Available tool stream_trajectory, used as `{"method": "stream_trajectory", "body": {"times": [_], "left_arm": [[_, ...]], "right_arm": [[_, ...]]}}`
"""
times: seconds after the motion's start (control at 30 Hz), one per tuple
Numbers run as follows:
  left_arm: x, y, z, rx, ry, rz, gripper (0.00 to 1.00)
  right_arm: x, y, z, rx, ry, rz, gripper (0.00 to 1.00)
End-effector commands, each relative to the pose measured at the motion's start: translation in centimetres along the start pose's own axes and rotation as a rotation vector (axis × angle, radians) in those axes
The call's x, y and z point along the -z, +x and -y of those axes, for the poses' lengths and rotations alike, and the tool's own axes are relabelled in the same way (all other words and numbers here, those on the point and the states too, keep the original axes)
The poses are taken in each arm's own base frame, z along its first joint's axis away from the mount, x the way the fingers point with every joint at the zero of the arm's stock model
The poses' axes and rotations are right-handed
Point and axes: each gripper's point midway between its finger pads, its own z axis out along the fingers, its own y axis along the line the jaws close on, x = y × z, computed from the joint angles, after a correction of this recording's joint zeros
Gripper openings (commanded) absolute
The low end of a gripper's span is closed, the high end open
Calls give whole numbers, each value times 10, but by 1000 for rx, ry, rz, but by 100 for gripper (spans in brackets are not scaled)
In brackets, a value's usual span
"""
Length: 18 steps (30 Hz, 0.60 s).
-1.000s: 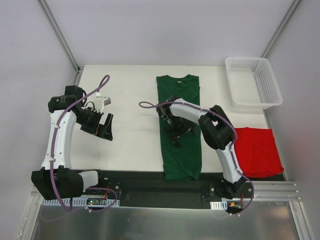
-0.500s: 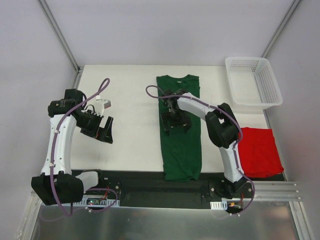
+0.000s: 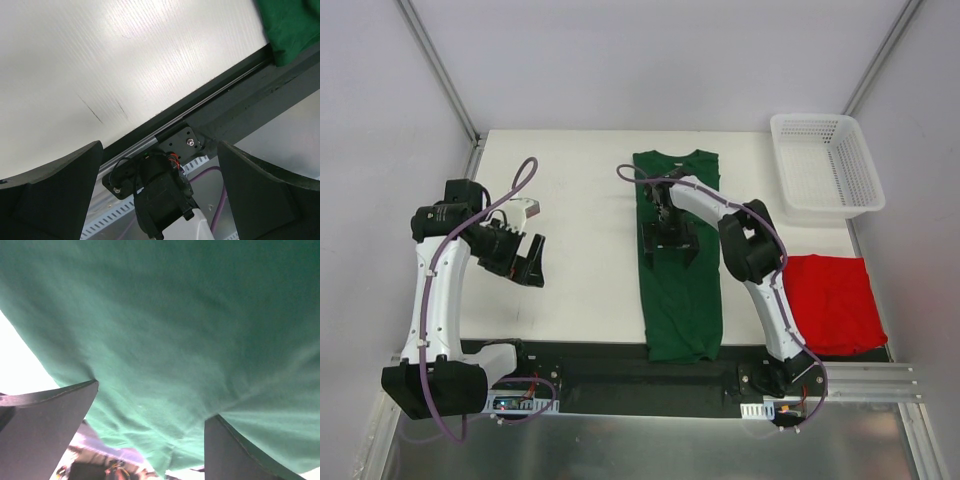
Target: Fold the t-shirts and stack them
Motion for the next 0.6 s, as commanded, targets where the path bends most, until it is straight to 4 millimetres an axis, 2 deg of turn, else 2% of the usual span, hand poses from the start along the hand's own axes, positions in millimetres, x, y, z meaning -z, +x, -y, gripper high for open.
{"method": "stream_trajectory", "body": {"times": [0.0, 0.07, 0.13, 0.17, 0.2, 0.3, 0.43, 0.57], "left_arm": [[16, 18, 18, 53, 29, -60, 99], [16, 18, 18, 58, 30, -62, 99], [17, 17, 19, 60, 31, -61, 99], [18, 16, 19, 64, 32, -59, 99], [18, 16, 19, 66, 29, -57, 99], [20, 15, 19, 69, 25, -56, 99], [22, 15, 20, 72, 18, -57, 99], [24, 17, 20, 69, 9, -57, 99]], "right_arm": [[-27, -30, -64, -9, -226, 4, 96], [-16, -39, -73, 6, -232, 44, 96], [7, -57, -85, 16, -268, 109, 96], [3, -63, -86, 7, -267, 107, 96], [18, -74, -94, 14, -302, 145, 96], [18, -91, -104, -3, -370, 170, 96], [28, -113, -105, -15, -430, 234, 96], [46, -118, -100, -25, -438, 271, 96]]}}
